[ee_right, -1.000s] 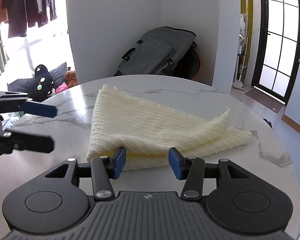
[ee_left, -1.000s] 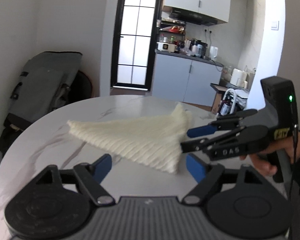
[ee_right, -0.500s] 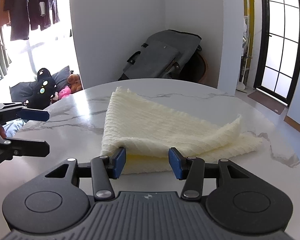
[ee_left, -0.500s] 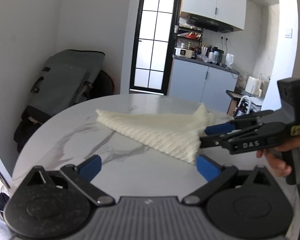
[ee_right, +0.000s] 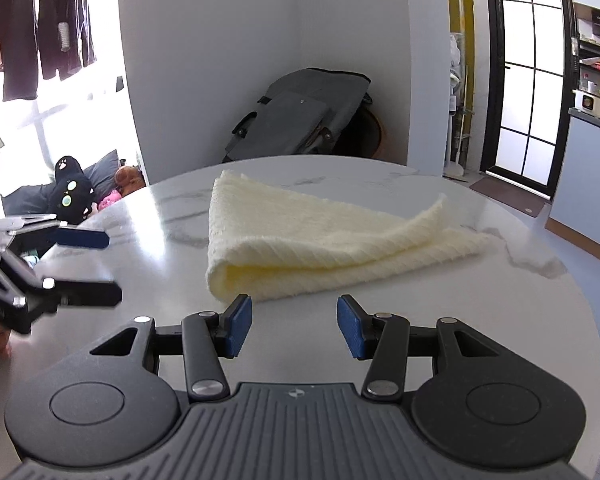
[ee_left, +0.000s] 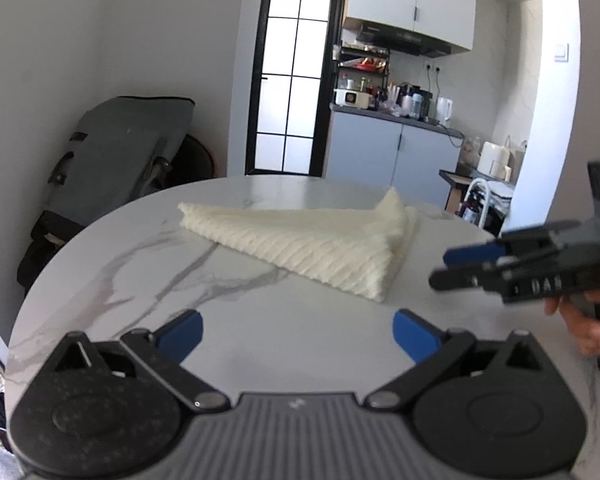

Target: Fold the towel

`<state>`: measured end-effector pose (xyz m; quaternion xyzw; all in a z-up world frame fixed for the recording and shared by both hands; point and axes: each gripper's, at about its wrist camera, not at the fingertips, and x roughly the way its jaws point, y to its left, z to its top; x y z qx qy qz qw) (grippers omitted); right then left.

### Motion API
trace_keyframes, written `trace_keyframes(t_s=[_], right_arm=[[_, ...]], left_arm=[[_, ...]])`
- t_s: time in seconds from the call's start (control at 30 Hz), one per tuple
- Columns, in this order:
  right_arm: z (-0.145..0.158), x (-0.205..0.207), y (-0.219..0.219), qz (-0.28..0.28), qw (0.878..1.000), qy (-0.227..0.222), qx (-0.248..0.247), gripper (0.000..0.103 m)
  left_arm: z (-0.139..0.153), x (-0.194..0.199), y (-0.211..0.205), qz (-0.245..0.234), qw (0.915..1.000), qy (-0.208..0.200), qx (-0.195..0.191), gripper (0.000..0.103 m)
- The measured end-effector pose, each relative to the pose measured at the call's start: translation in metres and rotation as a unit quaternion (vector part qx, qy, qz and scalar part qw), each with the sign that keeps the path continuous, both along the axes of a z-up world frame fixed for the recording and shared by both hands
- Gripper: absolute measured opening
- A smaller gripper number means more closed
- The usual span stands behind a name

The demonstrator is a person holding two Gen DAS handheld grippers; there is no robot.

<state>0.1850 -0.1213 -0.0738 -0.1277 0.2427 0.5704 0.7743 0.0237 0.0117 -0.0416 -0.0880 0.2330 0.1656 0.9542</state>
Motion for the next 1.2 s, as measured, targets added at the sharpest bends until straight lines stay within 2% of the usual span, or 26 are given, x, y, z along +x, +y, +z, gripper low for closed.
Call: trace_keyframes(t_s=[0.2, 0.27, 0.5, 0.7, 1.2], right_arm=[[-0.008, -0.004, -0.016, -0.01, 1.0, 0.005, 0.003, 0.052], [-0.009, -0.003, -0.02, -0.027, 1.0, 0.015, 0.006, 0.052], [-0.008, -0.004, -0.025, -0.029, 0.999, 0.013, 0.013, 0.052], [-0.01, 0.0, -0.025, -0.041, 0.999, 0.017, 0.003, 0.052], [-0.013, 0.0, -0.026, -0.044, 0.999, 0.017, -0.001, 0.052]], left_arm=[[-0.004, 0.0, -0.005, -0.007, 0.9999, 0.01, 0.011, 0.103], [-0.004, -0.001, -0.004, -0.004, 0.9999, 0.006, 0.012, 0.103], [-0.004, -0.001, -0.003, 0.007, 0.9999, 0.006, 0.009, 0.103], [-0.004, 0.003, -0.011, 0.011, 0.999, 0.021, 0.037, 0.103], [-0.003, 0.0, -0.01, 0.01, 0.9997, 0.01, 0.021, 0.103]])
